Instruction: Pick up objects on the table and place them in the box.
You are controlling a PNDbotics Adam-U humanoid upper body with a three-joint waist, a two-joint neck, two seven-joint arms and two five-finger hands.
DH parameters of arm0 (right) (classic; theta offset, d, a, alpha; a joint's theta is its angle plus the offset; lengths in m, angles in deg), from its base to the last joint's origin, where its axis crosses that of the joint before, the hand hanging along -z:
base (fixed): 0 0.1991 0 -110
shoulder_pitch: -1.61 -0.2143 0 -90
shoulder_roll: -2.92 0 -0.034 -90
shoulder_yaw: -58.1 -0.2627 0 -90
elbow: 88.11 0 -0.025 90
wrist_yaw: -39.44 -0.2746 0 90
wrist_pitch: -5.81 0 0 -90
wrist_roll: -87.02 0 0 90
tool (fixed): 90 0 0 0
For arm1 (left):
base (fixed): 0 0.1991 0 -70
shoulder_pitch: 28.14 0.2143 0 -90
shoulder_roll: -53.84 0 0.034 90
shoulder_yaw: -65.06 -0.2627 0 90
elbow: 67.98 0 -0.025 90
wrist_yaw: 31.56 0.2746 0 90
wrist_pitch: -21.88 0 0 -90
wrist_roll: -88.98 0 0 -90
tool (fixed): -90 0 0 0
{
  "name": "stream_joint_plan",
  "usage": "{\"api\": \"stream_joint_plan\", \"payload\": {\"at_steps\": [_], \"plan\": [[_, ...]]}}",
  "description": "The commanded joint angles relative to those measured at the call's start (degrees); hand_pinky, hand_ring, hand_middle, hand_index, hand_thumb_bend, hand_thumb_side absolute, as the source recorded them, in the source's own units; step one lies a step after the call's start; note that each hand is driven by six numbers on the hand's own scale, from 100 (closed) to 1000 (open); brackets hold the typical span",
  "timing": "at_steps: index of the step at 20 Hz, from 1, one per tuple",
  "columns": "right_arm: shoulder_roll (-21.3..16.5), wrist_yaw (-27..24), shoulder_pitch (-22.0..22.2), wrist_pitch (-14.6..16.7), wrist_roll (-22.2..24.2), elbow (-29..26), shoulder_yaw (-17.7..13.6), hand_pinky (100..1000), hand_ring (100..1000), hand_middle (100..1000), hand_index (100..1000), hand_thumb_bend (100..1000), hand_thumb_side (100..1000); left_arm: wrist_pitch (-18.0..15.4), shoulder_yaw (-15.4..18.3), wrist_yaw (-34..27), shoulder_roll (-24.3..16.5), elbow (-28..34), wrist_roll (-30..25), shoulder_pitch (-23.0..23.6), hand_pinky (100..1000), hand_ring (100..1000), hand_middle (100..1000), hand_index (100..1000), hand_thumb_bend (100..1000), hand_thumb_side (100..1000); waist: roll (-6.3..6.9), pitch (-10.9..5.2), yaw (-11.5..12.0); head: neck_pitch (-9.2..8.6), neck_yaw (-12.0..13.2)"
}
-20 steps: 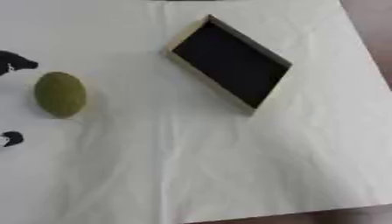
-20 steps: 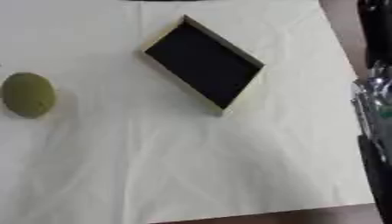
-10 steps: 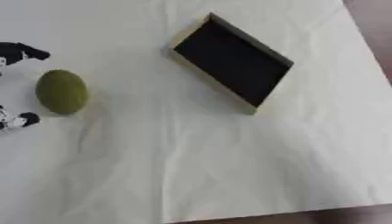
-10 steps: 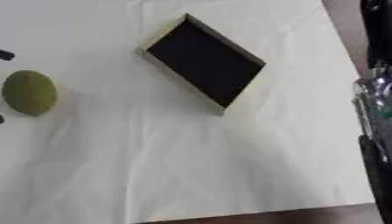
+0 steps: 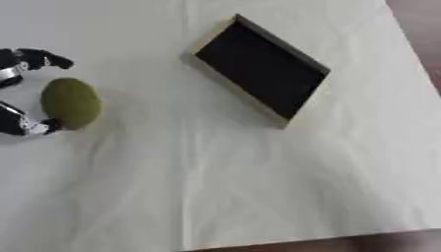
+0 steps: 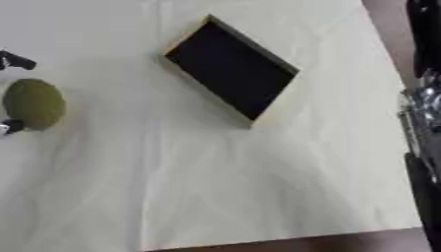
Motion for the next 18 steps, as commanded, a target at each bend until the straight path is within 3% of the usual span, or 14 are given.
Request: {"api": "stream_joint_plan", "payload": {"at_steps": [1, 4, 10, 12, 13, 18], "plan": [[-0.7, -0.57, -0.78, 0.02, 0.27, -1.22, -0.14, 839, 707, 633, 729, 100, 649, -0.72, 0.08, 0.33, 0.57, -1.25, -0.38, -1.98, 911, 942, 861, 958, 450, 100, 0.0, -1.22, -0.13, -0.31, 0.39], [-0.54, -0.67, -0.9, 0.04, 0.39, -1.22, -0.05, 839, 707, 633, 729, 100, 649, -1.65, 0.06, 0.34, 1.99, -2.54, -1.26, -3.11, 894, 918, 835, 930, 474, 100, -0.11, -1.17, -0.24, -0.4, 0.57], [-0.43, -0.77, -0.87, 0.06, 0.36, -1.22, -0.09, 839, 707, 631, 729, 100, 651, -2.78, 0.42, 0.65, 3.03, -3.76, -1.38, -3.3, 769, 775, 659, 786, 424, 100, -0.17, -1.09, -0.31, -0.47, 0.52], [-0.37, -0.79, -0.86, 0.05, 0.38, -1.22, -0.07, 839, 707, 631, 729, 100, 651, -2.51, 0.46, 2.17, 3.04, -3.75, 0.63, -3.18, 730, 732, 622, 751, 404, 100, -0.17, -1.11, -0.28, -0.49, 0.49], [-0.36, -0.8, -0.85, 0.05, 0.38, -1.22, -0.08, 839, 707, 631, 729, 100, 650, -2.47, 0.46, 3.26, 2.99, -3.54, 2.01, -3.18, 673, 664, 572, 699, 413, 100, -0.18, -1.13, -0.27, -0.47, 0.5], [-0.35, -0.81, -0.7, 0.06, 0.31, -1.22, -0.13, 840, 707, 631, 729, 100, 650, -2.46, 0.46, 10.5, 2.86, -0.63, 12.71, -3.24, 595, 569, 491, 609, 445, 100, -0.28, -1.23, -0.23, -0.41, 0.57]]}}
